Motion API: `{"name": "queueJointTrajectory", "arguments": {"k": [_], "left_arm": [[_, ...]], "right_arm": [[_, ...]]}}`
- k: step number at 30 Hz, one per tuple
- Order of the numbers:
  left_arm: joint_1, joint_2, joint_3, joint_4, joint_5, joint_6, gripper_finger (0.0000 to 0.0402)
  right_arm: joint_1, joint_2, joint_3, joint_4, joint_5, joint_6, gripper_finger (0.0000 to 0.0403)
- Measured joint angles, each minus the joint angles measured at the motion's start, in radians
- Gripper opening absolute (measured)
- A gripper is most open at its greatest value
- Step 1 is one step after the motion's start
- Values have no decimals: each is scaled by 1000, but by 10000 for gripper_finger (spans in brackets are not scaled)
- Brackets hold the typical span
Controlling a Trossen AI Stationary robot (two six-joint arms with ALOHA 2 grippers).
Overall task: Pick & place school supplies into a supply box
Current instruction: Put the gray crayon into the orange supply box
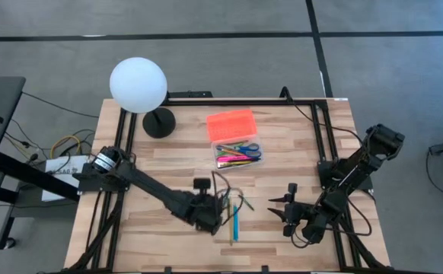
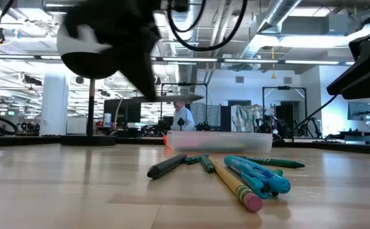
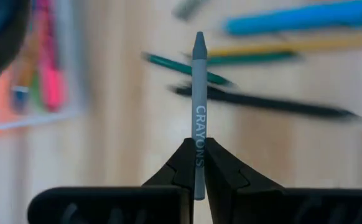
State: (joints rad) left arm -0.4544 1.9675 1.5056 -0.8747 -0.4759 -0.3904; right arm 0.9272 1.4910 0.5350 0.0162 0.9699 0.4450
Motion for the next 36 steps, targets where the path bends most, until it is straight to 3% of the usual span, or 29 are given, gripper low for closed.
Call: {"name": "queueJointTrajectory", "arguments": {"k": [4, 9, 19, 36], "left_arm": [[96, 0, 1, 33, -57, 65, 10], [240, 0, 1, 125, -50, 180, 13], [453, 0, 1, 255, 102, 326, 14], [578, -2, -4, 264, 171, 457, 27]], "right_arm": [[0, 0, 0, 0, 0, 0, 134], [0, 0, 0, 0, 0, 0, 134], [0, 0, 0, 0, 0, 1, 134], [0, 0, 0, 0, 0, 1, 134]]}}
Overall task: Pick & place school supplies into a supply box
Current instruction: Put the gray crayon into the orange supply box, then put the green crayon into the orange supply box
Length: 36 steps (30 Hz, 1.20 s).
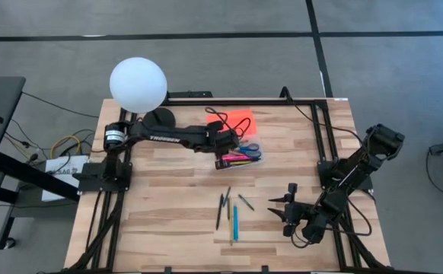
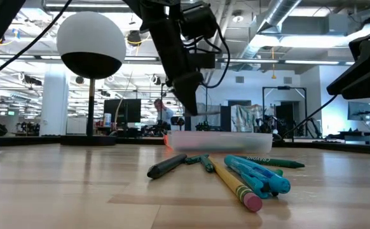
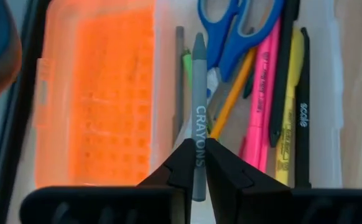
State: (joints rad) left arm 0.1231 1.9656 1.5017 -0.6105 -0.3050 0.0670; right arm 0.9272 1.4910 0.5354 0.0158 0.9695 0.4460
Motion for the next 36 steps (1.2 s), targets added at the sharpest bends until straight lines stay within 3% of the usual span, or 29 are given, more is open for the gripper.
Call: {"name": "queueJointTrajectory", "arguments": {"k": [4, 14, 19, 24, 30, 36], "left_arm": [[10, 0, 0, 1, 64, 20, 52], [-9, 0, -1, -12, 35, -7, 97], [-83, -6, -1, -38, 39, 14, 95], [-199, -7, -2, -192, 24, -4, 87], [-375, -7, -2, -237, -73, -107, 80], [-565, -6, -2, -237, -298, -239, 77]], "right_arm": [[0, 0, 0, 0, 0, 1, 134], [-7, 0, 0, 3, 0, 26, 134], [-52, 0, 0, 54, -3, 26, 134], [-112, 1, 0, 128, -43, 27, 134], [-191, 3, 0, 192, -177, 26, 134], [-236, 3, 0, 218, -194, 26, 134]]}}
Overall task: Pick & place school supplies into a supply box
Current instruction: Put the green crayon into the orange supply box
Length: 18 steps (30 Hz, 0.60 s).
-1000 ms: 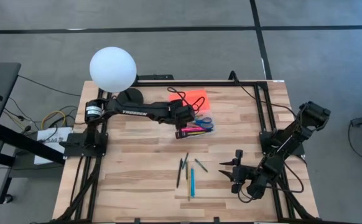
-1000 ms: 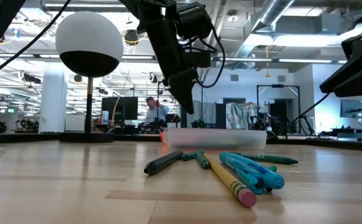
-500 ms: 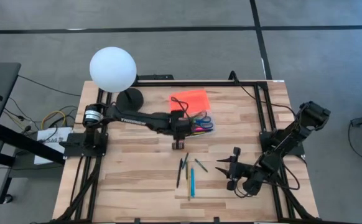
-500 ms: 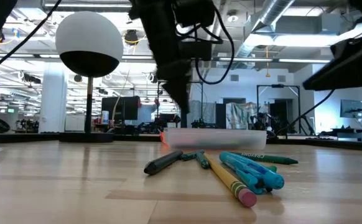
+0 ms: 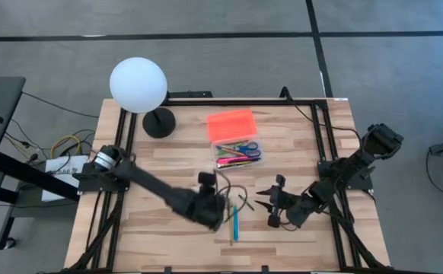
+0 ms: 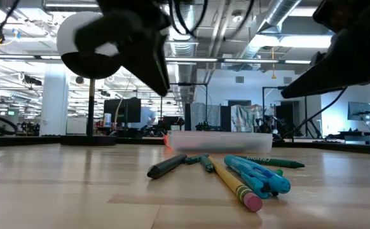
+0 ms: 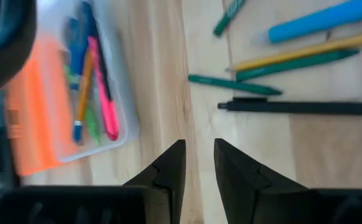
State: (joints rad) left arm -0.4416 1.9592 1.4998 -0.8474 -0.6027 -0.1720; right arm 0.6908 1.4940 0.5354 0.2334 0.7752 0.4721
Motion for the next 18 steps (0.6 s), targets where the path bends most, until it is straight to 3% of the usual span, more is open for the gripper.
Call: {"name": "queueJointTrajectory", "arguments": {"k": [8, 15, 18], "left_arm": [[-181, 5, -64, 9, -311, -238, 77], [-264, 5, -195, -1, -445, -455, 77], [-289, 6, -229, -6, -506, -474, 77]], "right_arm": [[-42, 74, 2, 134, -60, -29, 134], [-68, 216, 83, 146, -65, -62, 134], [-92, 232, 111, 129, -84, -61, 133]]}}
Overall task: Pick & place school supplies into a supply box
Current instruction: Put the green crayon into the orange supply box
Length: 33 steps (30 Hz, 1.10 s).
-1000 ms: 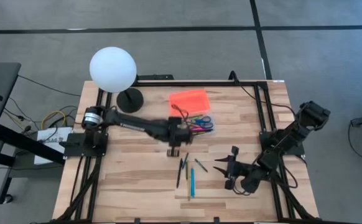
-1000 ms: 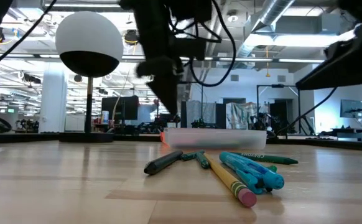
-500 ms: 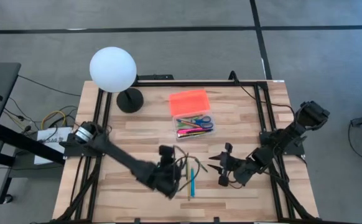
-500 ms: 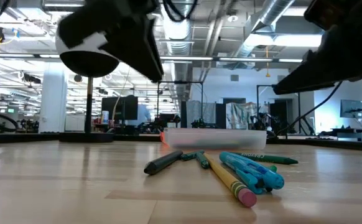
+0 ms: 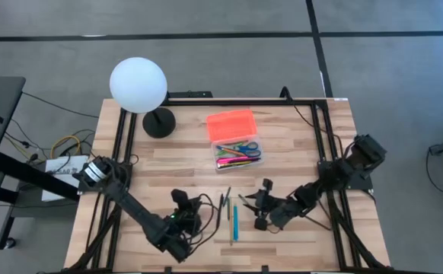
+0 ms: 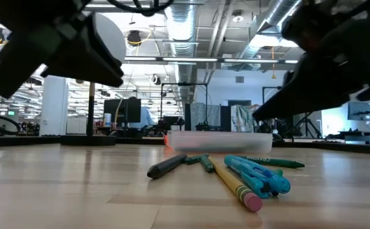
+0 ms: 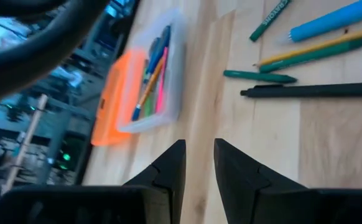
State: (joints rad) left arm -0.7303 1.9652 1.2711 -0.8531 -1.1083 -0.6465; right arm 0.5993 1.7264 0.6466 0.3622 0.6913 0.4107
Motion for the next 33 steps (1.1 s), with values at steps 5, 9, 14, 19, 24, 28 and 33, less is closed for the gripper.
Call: {"name": "queueJointTrajectory", "arguments": {"k": [5, 9, 14, 19, 24, 28, 33], "left_arm": [[-27, 0, -17, 7, -117, -37, 77], [-29, 0, -17, 60, -127, -25, 77], [-15, 0, -17, 311, -30, 164, 77], [4, 0, -17, 673, 211, 514, 77], [2, 0, -72, 973, 406, 777, 77], [22, 0, -231, 1404, 514, 1009, 77], [61, -21, -418, 1802, 352, 1138, 77]], "right_arm": [[-37, -1, 14, -19, -26, 36, 133], [-55, -1, 14, -22, -63, 44, 131], [-58, -1, 14, -24, -65, 43, 127], [-56, -1, 13, -47, -65, 53, 123], [-42, -1, 13, -48, -65, 53, 123], [-33, -1, 13, -48, -65, 53, 123], [-26, -1, 12, -48, -65, 67, 123]]}}
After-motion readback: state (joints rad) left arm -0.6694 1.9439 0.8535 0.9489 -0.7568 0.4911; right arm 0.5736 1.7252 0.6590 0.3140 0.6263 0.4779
